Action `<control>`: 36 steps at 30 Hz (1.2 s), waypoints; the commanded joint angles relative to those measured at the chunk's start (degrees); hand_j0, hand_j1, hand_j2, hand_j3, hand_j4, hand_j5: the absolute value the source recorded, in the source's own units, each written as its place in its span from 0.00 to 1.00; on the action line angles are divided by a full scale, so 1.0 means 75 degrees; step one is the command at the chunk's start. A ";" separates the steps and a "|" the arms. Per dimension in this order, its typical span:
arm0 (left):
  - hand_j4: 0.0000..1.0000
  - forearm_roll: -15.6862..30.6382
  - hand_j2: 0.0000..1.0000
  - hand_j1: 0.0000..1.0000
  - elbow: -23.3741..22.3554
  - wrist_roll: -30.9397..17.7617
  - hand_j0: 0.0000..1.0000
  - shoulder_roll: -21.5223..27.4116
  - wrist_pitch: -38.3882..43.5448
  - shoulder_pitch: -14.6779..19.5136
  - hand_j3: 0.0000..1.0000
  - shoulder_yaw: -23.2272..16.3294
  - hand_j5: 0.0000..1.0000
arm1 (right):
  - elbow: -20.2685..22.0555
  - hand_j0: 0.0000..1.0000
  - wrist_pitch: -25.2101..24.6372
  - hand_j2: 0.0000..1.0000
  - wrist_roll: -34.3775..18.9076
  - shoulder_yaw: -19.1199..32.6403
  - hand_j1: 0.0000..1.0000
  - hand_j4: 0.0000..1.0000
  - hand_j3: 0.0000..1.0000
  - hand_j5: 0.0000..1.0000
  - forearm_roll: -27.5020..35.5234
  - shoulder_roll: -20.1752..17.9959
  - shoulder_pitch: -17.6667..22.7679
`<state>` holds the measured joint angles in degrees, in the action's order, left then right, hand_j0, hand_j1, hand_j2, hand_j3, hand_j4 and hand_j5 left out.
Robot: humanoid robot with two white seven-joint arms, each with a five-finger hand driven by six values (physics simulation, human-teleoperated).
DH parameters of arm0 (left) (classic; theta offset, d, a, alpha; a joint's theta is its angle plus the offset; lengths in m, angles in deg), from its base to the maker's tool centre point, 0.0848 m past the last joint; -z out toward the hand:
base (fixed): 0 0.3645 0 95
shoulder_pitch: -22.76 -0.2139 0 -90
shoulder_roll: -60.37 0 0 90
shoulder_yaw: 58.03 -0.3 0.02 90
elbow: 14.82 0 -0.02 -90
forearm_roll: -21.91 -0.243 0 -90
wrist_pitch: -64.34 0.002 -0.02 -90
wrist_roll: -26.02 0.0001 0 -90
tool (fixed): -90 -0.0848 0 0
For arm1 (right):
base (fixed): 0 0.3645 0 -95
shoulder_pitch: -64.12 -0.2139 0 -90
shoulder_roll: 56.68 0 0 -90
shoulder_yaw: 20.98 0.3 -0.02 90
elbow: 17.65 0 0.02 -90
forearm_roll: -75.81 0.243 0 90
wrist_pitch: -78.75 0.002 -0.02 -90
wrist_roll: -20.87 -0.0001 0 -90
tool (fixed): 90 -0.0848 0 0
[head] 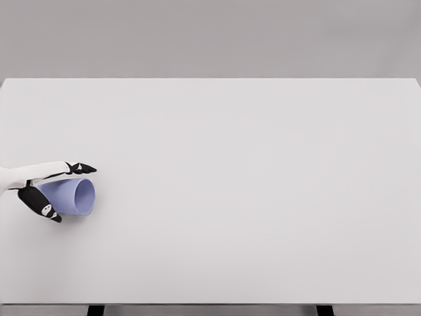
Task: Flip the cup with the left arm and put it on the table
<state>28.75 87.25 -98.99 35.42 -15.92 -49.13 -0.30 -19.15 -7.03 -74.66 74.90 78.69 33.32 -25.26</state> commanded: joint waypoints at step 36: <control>0.58 -0.0278 0.58 0.58 -0.0273 0.0001 0.58 -0.1642 0.0225 0.0328 0.58 0.1583 0.58 | 0.0000 1.00 0.0000 1.00 -0.0001 0.0000 1.00 1.00 1.00 1.00 -0.0010 0.0000 0.0000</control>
<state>26.53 85.78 -99.02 24.68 -14.11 -46.76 10.22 -19.15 -7.03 -74.66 74.90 78.65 33.32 -25.26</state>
